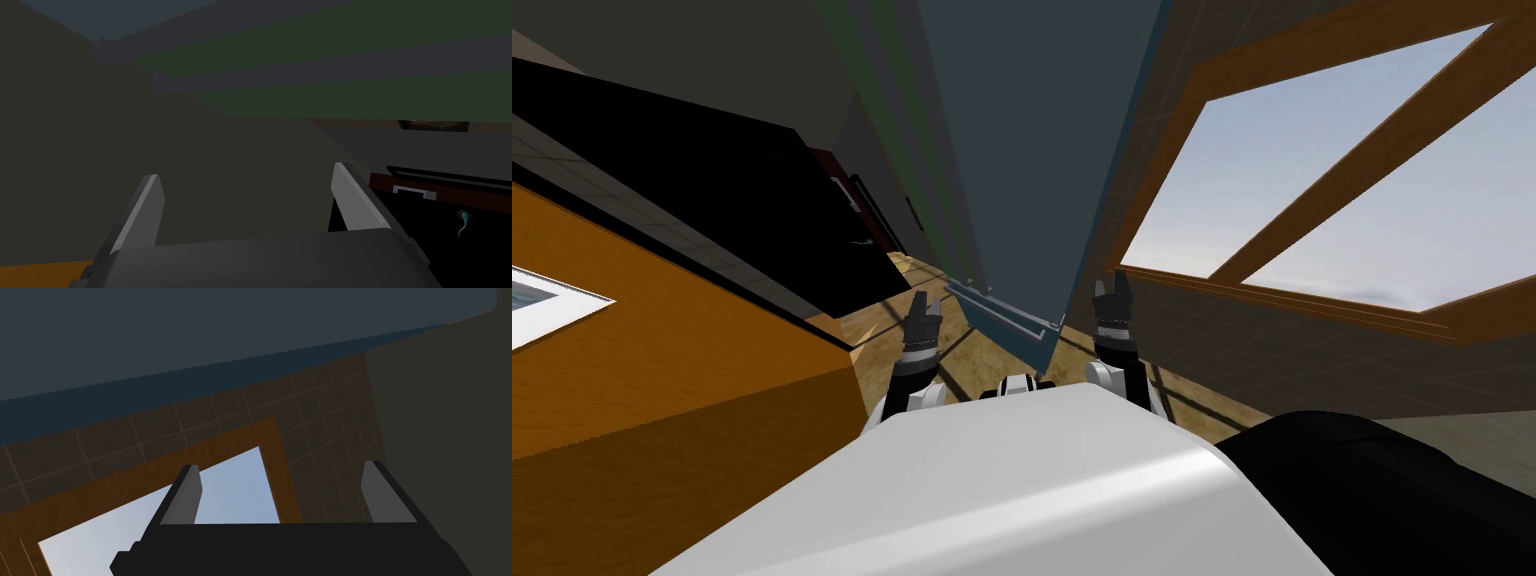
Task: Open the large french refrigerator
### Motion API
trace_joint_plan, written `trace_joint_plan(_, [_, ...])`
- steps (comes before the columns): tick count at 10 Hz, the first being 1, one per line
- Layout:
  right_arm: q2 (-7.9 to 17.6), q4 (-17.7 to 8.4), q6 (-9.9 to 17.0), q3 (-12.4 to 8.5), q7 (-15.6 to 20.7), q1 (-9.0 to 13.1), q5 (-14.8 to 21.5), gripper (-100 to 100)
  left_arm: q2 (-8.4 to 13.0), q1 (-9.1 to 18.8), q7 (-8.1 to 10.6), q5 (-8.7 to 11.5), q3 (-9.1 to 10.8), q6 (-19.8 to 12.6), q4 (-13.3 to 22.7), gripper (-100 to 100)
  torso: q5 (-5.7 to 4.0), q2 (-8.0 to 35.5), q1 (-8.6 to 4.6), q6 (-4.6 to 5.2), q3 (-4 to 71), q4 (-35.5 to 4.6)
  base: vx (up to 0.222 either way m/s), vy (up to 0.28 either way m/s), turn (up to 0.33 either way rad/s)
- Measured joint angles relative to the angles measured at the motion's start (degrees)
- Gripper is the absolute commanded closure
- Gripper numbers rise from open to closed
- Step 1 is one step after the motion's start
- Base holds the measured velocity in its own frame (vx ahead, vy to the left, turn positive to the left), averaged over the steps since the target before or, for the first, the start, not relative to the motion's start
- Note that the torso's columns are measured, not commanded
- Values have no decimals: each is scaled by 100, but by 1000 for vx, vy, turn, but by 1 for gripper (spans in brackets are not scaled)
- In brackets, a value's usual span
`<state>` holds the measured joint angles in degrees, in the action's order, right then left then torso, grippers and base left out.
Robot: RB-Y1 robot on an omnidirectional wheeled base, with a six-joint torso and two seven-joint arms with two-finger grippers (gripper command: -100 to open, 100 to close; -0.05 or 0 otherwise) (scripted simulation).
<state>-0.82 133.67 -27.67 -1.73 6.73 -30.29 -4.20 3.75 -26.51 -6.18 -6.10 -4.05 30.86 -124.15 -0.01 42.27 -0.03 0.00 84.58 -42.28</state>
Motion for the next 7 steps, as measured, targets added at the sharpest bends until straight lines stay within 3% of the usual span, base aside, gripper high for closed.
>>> trace_joint_plan(4, [0,0,0,0,0,0,0,0,369,98,19,57,-16,309,712,-100,-1,-5,-2,1,3,1,19,-77,13])
trace_joint_plan(7, [0,0,0,0,0,0,0,0,479,156,21,78,-27,437,1075,-100,3,6,11,0,-3,-2,10,-49,10])
